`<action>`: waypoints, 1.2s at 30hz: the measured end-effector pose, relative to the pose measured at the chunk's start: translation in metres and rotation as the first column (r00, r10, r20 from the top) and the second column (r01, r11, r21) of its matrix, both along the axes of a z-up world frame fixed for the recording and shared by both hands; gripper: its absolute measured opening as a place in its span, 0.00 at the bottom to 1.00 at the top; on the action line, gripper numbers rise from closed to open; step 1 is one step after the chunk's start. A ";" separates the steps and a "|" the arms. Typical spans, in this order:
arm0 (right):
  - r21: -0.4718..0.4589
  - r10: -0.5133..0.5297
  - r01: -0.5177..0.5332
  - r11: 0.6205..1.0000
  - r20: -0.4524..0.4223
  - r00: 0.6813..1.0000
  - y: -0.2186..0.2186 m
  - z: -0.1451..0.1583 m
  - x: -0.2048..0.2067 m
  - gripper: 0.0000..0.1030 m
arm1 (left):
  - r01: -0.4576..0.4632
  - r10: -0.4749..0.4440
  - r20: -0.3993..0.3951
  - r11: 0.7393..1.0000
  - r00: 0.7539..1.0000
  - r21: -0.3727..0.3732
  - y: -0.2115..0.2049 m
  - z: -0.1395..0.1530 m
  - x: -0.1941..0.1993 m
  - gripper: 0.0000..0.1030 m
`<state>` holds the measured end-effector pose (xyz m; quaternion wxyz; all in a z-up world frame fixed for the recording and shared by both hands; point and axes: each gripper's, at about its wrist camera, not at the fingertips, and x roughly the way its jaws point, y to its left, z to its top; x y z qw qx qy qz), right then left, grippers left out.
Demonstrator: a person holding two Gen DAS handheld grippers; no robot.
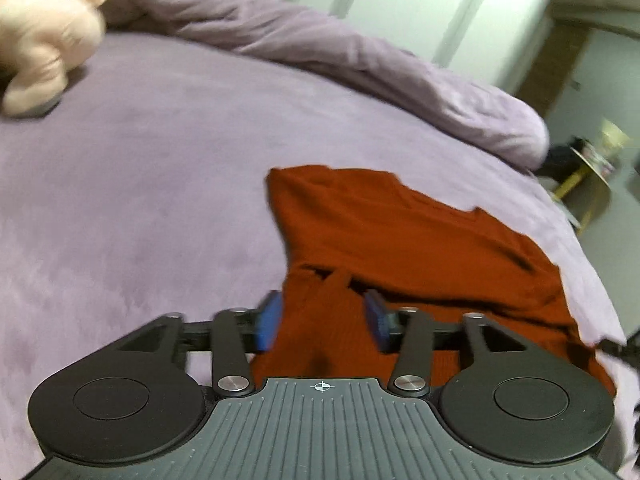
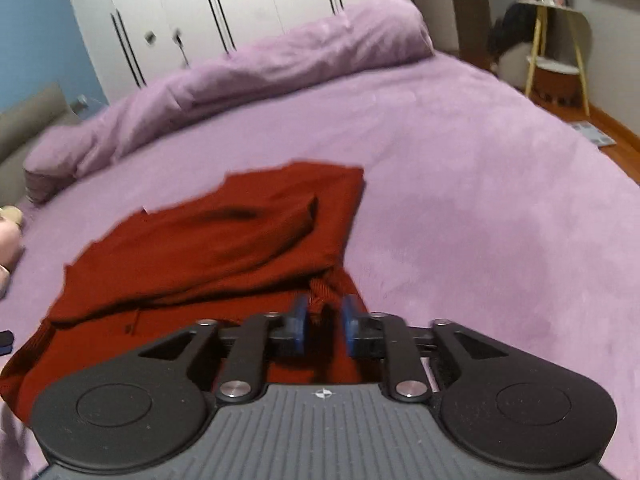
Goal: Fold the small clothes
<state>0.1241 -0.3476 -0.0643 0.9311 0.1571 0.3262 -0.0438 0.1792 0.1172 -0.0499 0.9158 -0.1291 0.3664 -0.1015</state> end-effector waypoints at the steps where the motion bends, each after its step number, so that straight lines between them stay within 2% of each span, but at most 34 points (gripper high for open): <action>1: 0.006 0.016 -0.017 1.000 0.009 1.000 -0.003 0.000 -0.002 0.33 | 0.034 -0.034 0.002 0.999 0.999 0.021 0.000 -0.002 0.002 0.56; 2: 0.002 0.053 -0.053 0.999 0.006 0.999 -0.005 -0.002 -0.003 0.37 | 0.052 -0.051 -0.007 0.997 0.999 0.048 -0.002 -0.004 0.004 0.56; 4: -0.021 0.112 -0.113 0.993 -0.020 0.993 -0.005 -0.006 -0.003 0.39 | 0.074 -0.071 -0.039 0.993 0.997 0.087 -0.007 -0.010 0.012 0.56; 7: -0.085 0.155 -0.160 0.984 -0.058 0.986 0.003 -0.013 0.001 0.39 | 0.103 -0.096 -0.094 0.992 0.991 0.072 -0.015 -0.022 0.026 0.51; 10: -0.127 0.177 -0.185 0.974 -0.077 0.981 0.014 -0.015 0.010 0.39 | 0.125 -0.114 -0.102 0.987 0.988 0.104 -0.025 -0.029 0.033 0.49; 11: -0.149 0.178 -0.189 0.970 -0.084 0.980 0.017 -0.016 0.013 0.39 | 0.127 -0.115 -0.105 0.985 0.988 0.117 -0.027 -0.030 0.035 0.43; 13: -0.171 0.184 -0.198 0.965 -0.096 0.978 0.018 -0.019 0.016 0.39 | 0.128 -0.114 -0.104 0.982 0.988 0.140 -0.030 -0.032 0.035 0.39; 14: -0.175 0.191 -0.206 0.963 -0.098 0.977 0.018 -0.019 0.016 0.38 | 0.128 -0.113 -0.100 0.981 0.988 0.149 -0.030 -0.031 0.034 0.35; 17: -0.213 0.218 -0.238 0.948 -0.112 0.969 0.021 -0.022 0.014 0.23 | 0.120 -0.105 -0.092 0.976 0.990 0.181 -0.029 -0.031 0.031 0.23; 20: -0.222 0.236 -0.256 0.941 -0.114 0.965 0.020 -0.021 0.011 0.24 | 0.120 -0.107 -0.087 0.978 0.990 0.172 -0.025 -0.028 0.028 0.22; 22: -0.193 0.262 -0.278 0.941 -0.102 0.960 0.018 -0.019 0.009 0.32 | 0.129 -0.117 -0.085 0.979 0.990 0.155 -0.024 -0.026 0.028 0.22; 23: -0.167 0.273 -0.287 0.943 -0.099 0.957 0.016 -0.018 0.009 0.43 | 0.135 -0.124 -0.086 0.981 0.989 0.142 -0.024 -0.026 0.028 0.23; 24: -0.134 0.287 -0.299 0.945 -0.101 0.953 0.013 -0.019 0.009 0.49 | 0.137 -0.126 -0.088 0.981 0.988 0.135 -0.023 -0.027 0.028 0.25; 26: -0.093 0.318 -0.328 0.940 -0.106 0.942 0.010 -0.020 0.009 0.49 | 0.144 -0.131 -0.097 0.981 0.987 0.130 -0.024 -0.030 0.031 0.31; 29: -0.142 0.328 -0.342 0.929 -0.118 0.937 0.013 -0.025 0.010 0.48 | 0.163 -0.148 -0.105 0.976 0.983 0.147 -0.029 -0.035 0.036 0.37; 31: -0.169 0.328 -0.344 0.924 -0.113 0.938 0.016 -0.027 0.012 0.47 | 0.170 -0.153 -0.111 0.972 0.982 0.161 -0.032 -0.038 0.041 0.36; 33: -0.198 0.323 -0.340 0.919 -0.116 0.939 0.021 -0.027 0.015 0.35 | 0.174 -0.156 -0.119 0.971 0.981 0.164 -0.034 -0.040 0.046 0.33; 34: -0.208 0.322 -0.339 0.917 -0.114 0.940 0.023 -0.028 0.016 0.29 | 0.174 -0.155 -0.118 0.970 0.981 0.168 -0.035 -0.039 0.047 0.25; 35: -0.215 0.320 -0.337 0.917 -0.110 0.941 0.025 -0.027 0.018 0.14 | 0.184 -0.165 -0.121 0.969 0.979 0.165 -0.035 -0.038 0.049 0.09; 36: -0.217 0.323 -0.340 0.915 -0.108 0.940 0.026 -0.027 0.020 0.10 | 0.194 -0.175 -0.131 0.969 0.976 0.151 -0.036 -0.037 0.049 0.09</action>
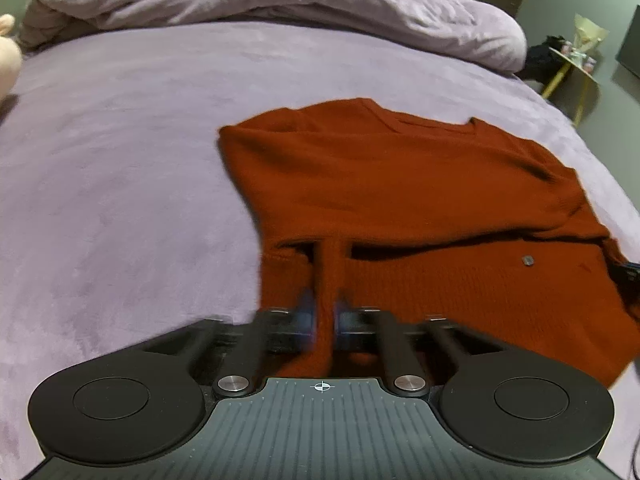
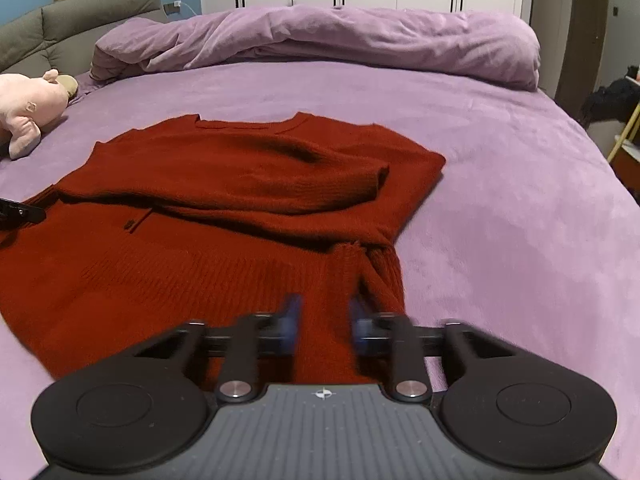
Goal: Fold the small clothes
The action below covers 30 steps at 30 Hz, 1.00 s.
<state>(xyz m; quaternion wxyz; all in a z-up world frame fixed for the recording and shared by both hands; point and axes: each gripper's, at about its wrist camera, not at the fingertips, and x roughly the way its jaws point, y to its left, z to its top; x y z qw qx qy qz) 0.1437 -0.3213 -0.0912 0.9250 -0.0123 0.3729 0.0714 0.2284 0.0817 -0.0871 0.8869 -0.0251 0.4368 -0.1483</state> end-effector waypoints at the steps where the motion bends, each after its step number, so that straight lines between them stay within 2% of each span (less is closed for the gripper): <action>1: -0.006 0.004 -0.004 1.000 0.003 1.000 0.002 0.001 0.000 0.09 | 0.000 0.000 0.001 1.000 1.000 -0.011 0.000 0.003 -0.001 0.09; 3: -0.009 0.022 -0.022 1.000 0.027 0.999 0.006 0.008 -0.001 0.08 | 0.010 -0.008 0.052 0.999 0.999 -0.034 0.001 0.019 -0.008 0.08; 7: 0.163 -0.033 0.012 0.987 0.125 0.992 -0.015 0.038 0.000 0.08 | -0.002 0.034 0.174 0.984 0.984 -0.180 0.019 0.065 -0.008 0.08; 10: 0.245 -0.100 0.055 0.968 0.175 0.980 -0.026 0.055 0.015 0.08 | -0.057 0.094 0.243 0.986 0.965 -0.158 0.023 0.078 0.014 0.09; 13: 0.239 -0.162 0.115 0.964 0.188 0.969 -0.027 0.054 0.043 0.08 | -0.145 0.175 0.196 0.977 0.965 -0.159 0.026 0.060 0.050 0.09; 15: 0.225 -0.204 0.167 0.960 0.150 0.967 -0.027 0.043 0.066 0.08 | -0.196 0.213 0.130 0.972 0.968 -0.131 0.023 0.038 0.069 0.09; 18: 0.202 -0.235 0.218 0.955 0.063 0.970 -0.029 0.017 0.091 0.09 | -0.207 0.211 0.043 0.975 0.977 -0.081 0.018 0.007 0.082 0.11; 19: 0.196 -0.236 0.225 0.954 0.036 0.971 -0.030 0.009 0.097 0.10 | -0.202 0.205 0.027 0.975 0.978 -0.088 0.019 0.001 0.081 0.14; 21: 0.190 -0.233 0.231 0.954 -0.011 0.972 -0.033 -0.001 0.101 0.18 | -0.190 0.194 0.016 0.973 0.981 -0.134 0.026 -0.003 0.074 0.35; 23: 0.217 -0.216 0.213 0.953 -0.011 0.976 -0.036 -0.001 0.096 0.21 | -0.149 0.151 -0.001 0.971 0.988 -0.187 0.034 -0.005 0.067 0.43; 25: 0.227 -0.167 0.165 0.960 -0.012 0.986 -0.036 0.001 0.088 0.28 | -0.131 0.131 -0.013 0.974 0.991 -0.184 0.038 -0.007 0.066 0.42; 26: 0.211 -0.141 0.140 0.967 -0.011 0.990 -0.034 0.001 0.086 0.28 | -0.125 0.122 -0.027 0.976 0.992 -0.175 0.037 -0.009 0.067 0.41; 27: 0.178 -0.123 0.122 0.976 -0.007 0.992 -0.031 0.001 0.084 0.27 | -0.125 0.120 -0.040 0.977 0.992 -0.171 0.036 -0.012 0.068 0.36; 28: 0.141 -0.112 0.112 0.984 -0.007 0.994 -0.026 0.000 0.083 0.26 | -0.129 0.123 -0.042 0.977 0.991 -0.169 0.034 -0.014 0.068 0.32; 29: 0.099 -0.108 0.108 0.989 -0.009 0.994 -0.021 -0.002 0.082 0.18 | -0.131 0.127 -0.032 0.978 0.991 -0.165 0.032 -0.014 0.067 0.22; 30: 0.075 -0.104 0.104 0.992 -0.002 0.995 -0.018 -0.002 0.080 0.14 | -0.131 0.130 -0.018 0.980 0.991 -0.152 0.031 -0.013 0.064 0.16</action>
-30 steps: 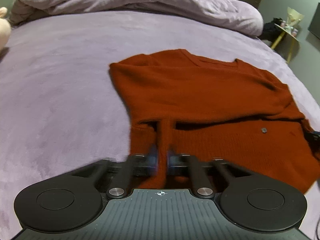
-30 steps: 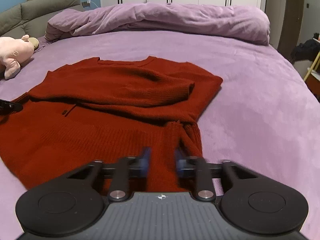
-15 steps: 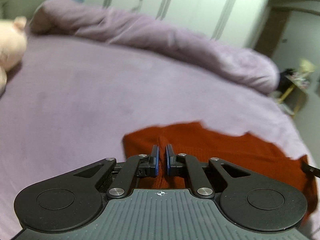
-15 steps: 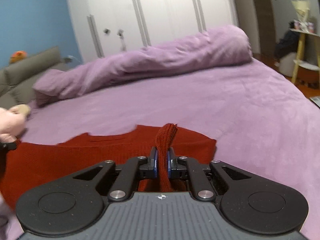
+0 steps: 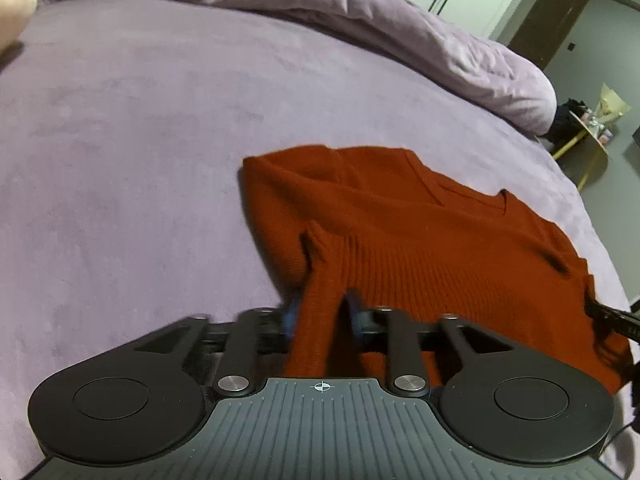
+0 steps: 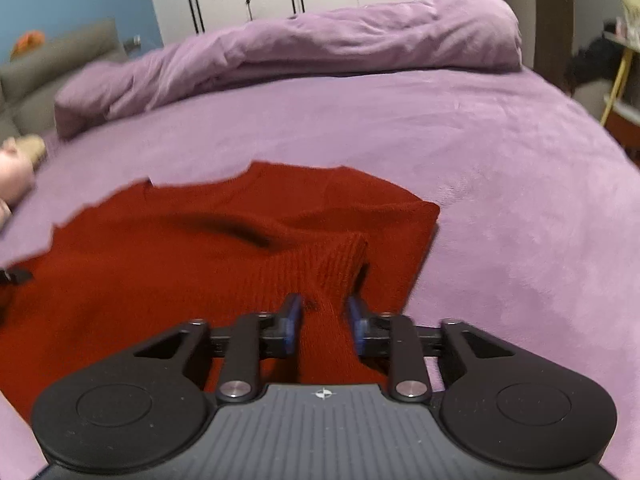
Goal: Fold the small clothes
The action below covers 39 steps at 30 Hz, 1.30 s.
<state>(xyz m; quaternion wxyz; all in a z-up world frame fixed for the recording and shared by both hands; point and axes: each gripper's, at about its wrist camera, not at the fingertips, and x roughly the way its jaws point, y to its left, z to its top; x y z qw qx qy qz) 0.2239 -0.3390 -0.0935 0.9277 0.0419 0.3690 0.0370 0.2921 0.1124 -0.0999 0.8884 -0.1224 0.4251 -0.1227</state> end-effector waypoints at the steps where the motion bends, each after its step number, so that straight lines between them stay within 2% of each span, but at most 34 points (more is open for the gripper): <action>1: -0.017 0.006 -0.006 1.000 0.009 1.000 0.004 0.001 -0.001 0.12 | -0.001 0.001 0.016 1.000 1.000 0.012 -0.001 0.005 -0.002 0.15; 3: -0.046 0.005 -0.004 0.999 0.038 0.999 0.010 0.007 -0.006 0.09 | 0.004 -0.006 0.064 1.000 0.998 0.030 -0.006 0.023 -0.009 0.12; 5: -0.084 0.014 -0.006 0.996 0.089 0.996 0.017 0.023 -0.010 0.08 | 0.009 -0.014 0.151 0.999 0.988 0.032 -0.007 0.049 -0.016 0.09; 8: -0.088 -0.003 0.021 0.996 0.207 0.978 0.020 0.057 -0.013 0.07 | -0.019 0.017 0.271 1.000 0.962 0.005 -0.007 0.087 -0.010 0.09; 11: -0.113 -0.063 0.098 0.989 0.282 0.957 0.023 0.077 0.006 0.06 | -0.086 0.065 0.353 0.995 0.933 0.044 -0.016 0.104 0.012 0.09; 14: -0.149 -0.117 0.167 0.975 0.293 0.949 0.028 0.071 0.038 0.06 | -0.149 0.088 0.374 0.979 0.923 0.137 -0.035 0.090 0.043 0.09; 17: -0.182 -0.155 0.211 0.961 0.280 0.947 0.031 0.051 0.071 0.06 | -0.176 0.106 0.320 0.964 0.941 0.200 -0.050 0.059 0.067 0.12; 19: -0.178 -0.164 0.214 0.960 0.263 0.951 0.032 0.037 0.086 0.06 | -0.193 0.115 0.268 0.939 0.956 0.286 -0.059 0.036 0.077 0.17; 21: -0.180 -0.196 0.236 0.955 0.213 0.957 0.031 0.020 0.096 0.10 | -0.227 0.140 0.261 0.913 0.955 0.339 -0.062 0.024 0.072 0.20; 22: -0.186 -0.220 0.257 0.948 0.201 0.955 0.032 0.015 0.099 0.10 | -0.238 0.149 0.280 0.918 0.948 0.318 -0.061 0.023 0.063 0.21; 23: -0.182 -0.255 0.294 0.938 0.208 0.944 0.033 0.013 0.097 0.11 | -0.235 0.146 0.304 0.931 0.941 0.280 -0.060 0.024 0.054 0.26; 24: -0.156 -0.275 0.314 0.936 0.229 0.934 0.034 0.014 0.093 0.11 | -0.221 0.139 0.322 0.946 0.937 0.236 -0.062 0.025 0.049 0.35; 25: -0.118 -0.283 0.321 0.940 0.257 0.924 0.038 0.016 0.086 0.12 | -0.199 0.128 0.327 0.960 0.936 0.195 -0.066 0.025 0.047 0.38; 26: -0.076 -0.271 0.302 0.950 0.277 0.922 0.046 0.017 0.081 0.15 | -0.171 0.112 0.324 0.972 0.939 0.158 -0.072 0.024 0.048 0.41; 27: -0.031 -0.228 0.246 0.969 0.280 0.932 0.059 0.018 0.079 0.15 | -0.142 0.094 0.315 0.981 0.944 0.135 -0.082 0.023 0.049 0.45; 29: 0.056 -0.092 0.079 0.995 0.266 0.960 0.090 0.014 0.080 0.15 | -0.110 0.074 0.291 0.988 0.954 0.109 -0.098 0.016 0.058 0.47; 30: 0.112 -0.001 -0.028 0.993 0.254 0.967 0.110 0.008 0.082 0.15 | -0.098 0.065 0.278 0.990 0.958 0.103 -0.105 0.010 0.065 0.48; 32: 0.165 0.117 -0.155 0.974 0.218 0.969 0.137 -0.004 0.088 0.14 | -0.099 0.066 0.249 0.988 0.966 0.121 -0.114 -0.004 0.076 0.48; 33: 0.137 0.159 -0.188 0.973 0.199 0.967 0.150 -0.012 0.092 0.14 | -0.109 0.074 0.232 0.984 0.970 0.143 -0.115 -0.011 0.081 0.49; 34: 0.071 0.176 -0.192 0.979 0.194 0.965 0.158 -0.019 0.094 0.14 | -0.122 0.085 0.223 0.980 0.971 0.159 -0.114 -0.018 0.082 0.49; 35: -0.002 0.187 -0.191 0.982 0.203 0.961 0.160 -0.025 0.094 0.17 | -0.139 0.101 0.215 0.976 0.971 0.169 -0.109 -0.024 0.085 0.48; 36: -0.050 0.206 -0.200 0.978 0.210 0.956 0.153 -0.031 0.096 0.25 | -0.153 0.117 0.221 0.976 0.968 0.157 -0.102 -0.028 0.086 0.47; 38: -0.012 0.209 -0.212 0.977 0.215 0.954 0.130 -0.033 0.096 0.30 | -0.167 0.144 0.218 0.982 0.965 0.091 -0.085 -0.030 0.085 0.45; 39: -0.028 0.179 -0.177 0.984 0.221 0.959 0.115 -0.031 0.094 0.30 | -0.165 0.148 0.213 0.984 0.966 0.063 -0.079 -0.031 0.086 0.44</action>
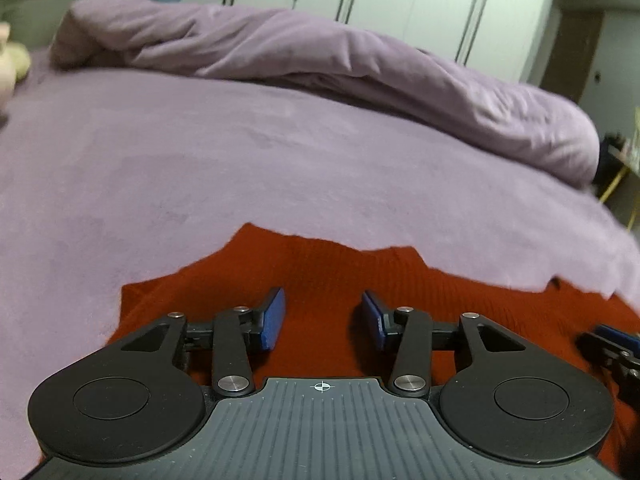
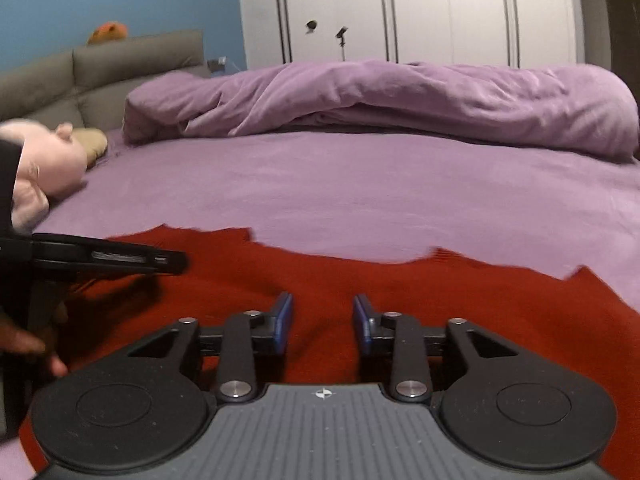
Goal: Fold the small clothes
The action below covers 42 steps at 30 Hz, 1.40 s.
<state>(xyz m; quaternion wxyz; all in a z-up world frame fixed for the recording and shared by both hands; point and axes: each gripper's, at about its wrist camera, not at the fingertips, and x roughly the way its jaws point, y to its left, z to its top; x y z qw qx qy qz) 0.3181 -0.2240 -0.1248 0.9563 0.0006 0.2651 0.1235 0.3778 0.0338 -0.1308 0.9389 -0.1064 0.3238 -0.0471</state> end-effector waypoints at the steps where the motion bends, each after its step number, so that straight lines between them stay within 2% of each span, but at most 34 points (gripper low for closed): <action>1: -0.059 -0.068 0.068 0.996 0.004 0.998 -0.011 0.001 0.000 0.31 | 0.002 -0.002 0.003 1.000 1.000 -0.015 0.005 0.000 -0.002 0.43; 2: -0.058 -0.109 0.108 0.992 -0.003 0.994 -0.034 0.000 0.001 0.31 | 0.008 -0.008 0.005 1.000 1.000 -0.025 0.008 -0.001 -0.004 0.41; 3: -0.016 -0.160 0.160 0.987 -0.031 0.987 -0.056 0.000 0.005 0.24 | 0.014 -0.014 0.009 1.000 1.000 -0.028 0.010 -0.001 -0.004 0.40; 5: 0.126 -0.267 0.273 0.954 -0.064 0.962 -0.104 0.003 0.003 0.00 | 0.016 -0.015 0.012 0.999 1.000 -0.043 0.013 -0.003 -0.007 0.38; 6: 0.149 -0.308 0.314 0.938 -0.065 0.949 -0.117 0.004 0.001 0.00 | 0.012 -0.011 0.010 0.999 1.000 -0.053 0.015 -0.002 -0.007 0.36; 7: 0.120 -0.344 0.348 0.930 -0.048 0.938 -0.122 0.004 0.001 0.00 | 0.010 -0.010 0.007 0.998 1.000 -0.057 0.017 -0.002 -0.008 0.35; 9: 0.134 -0.362 0.365 0.921 -0.047 0.931 -0.128 0.001 0.000 0.00 | 0.013 -0.013 0.005 0.999 1.000 -0.048 0.018 -0.002 -0.009 0.31; 13: 0.158 -0.385 0.388 0.908 -0.056 0.921 -0.135 -0.001 0.000 0.00 | 0.028 -0.028 0.006 0.999 1.000 0.016 0.020 0.002 -0.016 0.31; 15: 0.157 -0.396 0.398 0.904 -0.049 0.917 -0.137 0.000 -0.007 0.00 | -0.016 0.017 -0.008 0.997 1.000 0.070 0.026 0.005 -0.021 0.41; 17: 0.116 -0.438 0.439 0.891 -0.037 0.898 -0.133 0.005 -0.011 0.00 | -0.046 0.048 -0.024 0.995 0.999 0.086 0.039 0.007 -0.030 0.41; 19: 0.005 -0.526 0.526 0.850 -0.025 0.850 -0.122 0.014 -0.025 0.00 | -0.042 0.051 -0.051 0.986 0.997 0.161 0.047 0.011 -0.041 0.37; 20: -0.037 -0.549 0.549 0.835 -0.019 0.835 -0.118 0.017 -0.031 0.00 | -0.047 0.060 -0.052 0.972 0.997 0.231 0.048 0.014 -0.049 0.45; 21: -0.072 -0.568 0.565 0.822 -0.012 0.823 -0.115 0.021 -0.041 0.09 | -0.074 0.096 -0.058 0.949 0.994 0.306 0.048 0.016 -0.057 0.58; 22: -0.091 -0.590 0.587 0.805 -0.011 0.807 -0.113 0.023 -0.052 0.14 | -0.088 0.118 -0.063 0.932 0.991 0.352 0.053 0.016 -0.067 0.59; 23: -0.090 -0.607 0.603 0.792 -0.016 0.795 -0.113 0.025 -0.065 0.17 | -0.081 0.114 -0.073 0.932 0.991 0.353 0.060 0.017 -0.078 0.58; 25: -0.028 -0.601 0.600 0.799 -0.056 0.798 -0.116 0.029 -0.096 0.17 | -0.064 0.096 -0.110 0.961 0.989 0.269 0.076 0.021 -0.101 0.57; 27: 0.018 -0.585 0.589 0.808 -0.083 0.806 -0.111 0.032 -0.129 0.17 | -0.066 0.084 -0.144 0.990 0.986 0.122 0.091 0.028 -0.125 0.57; 28: 0.028 -0.579 0.583 0.812 -0.083 0.811 -0.106 0.032 -0.141 0.17 | -0.074 0.080 -0.156 0.996 0.985 0.045 0.098 0.030 -0.137 0.57; 30: 0.029 -0.533 0.537 0.843 -0.083 0.842 -0.090 0.033 -0.168 0.17 | -0.077 0.056 -0.182 0.991 0.982 -0.111 0.109 0.031 -0.154 0.57; 32: 0.024 -0.483 0.485 0.874 -0.073 0.873 -0.072 0.034 -0.182 0.17 | -0.070 0.011 -0.215 0.961 0.976 -0.267 0.113 0.026 -0.166 0.57; 33: 0.021 -0.449 0.451 0.892 -0.067 0.891 -0.061 0.034 -0.188 0.17 | -0.061 -0.016 -0.234 0.946 0.972 -0.318 0.112 0.023 -0.165 0.56; 34: 0.021 -0.425 0.427 0.904 -0.066 0.903 -0.052 0.036 -0.189 0.17 | -0.050 -0.042 -0.250 0.935 0.967 -0.351 0.109 0.018 -0.164 0.56; 37: 0.031 -0.347 0.351 0.936 -0.098 0.933 -0.025 0.037 -0.180 0.17 | -0.038 -0.059 -0.242 0.925 0.968 -0.378 0.100 0.011 -0.150 0.55; 39: 0.053 -0.269 0.277 0.959 -0.119 0.956 -0.004 0.038 -0.171 0.16 | -0.083 -0.031 -0.256 0.903 0.966 -0.422 0.102 0.006 -0.139 0.53; 42: 0.051 -0.179 0.184 0.982 -0.102 0.979 0.030 0.040 -0.157 0.16 | -0.170 0.015 -0.272 0.812 0.962 -0.559 0.113 -0.008 -0.126 0.52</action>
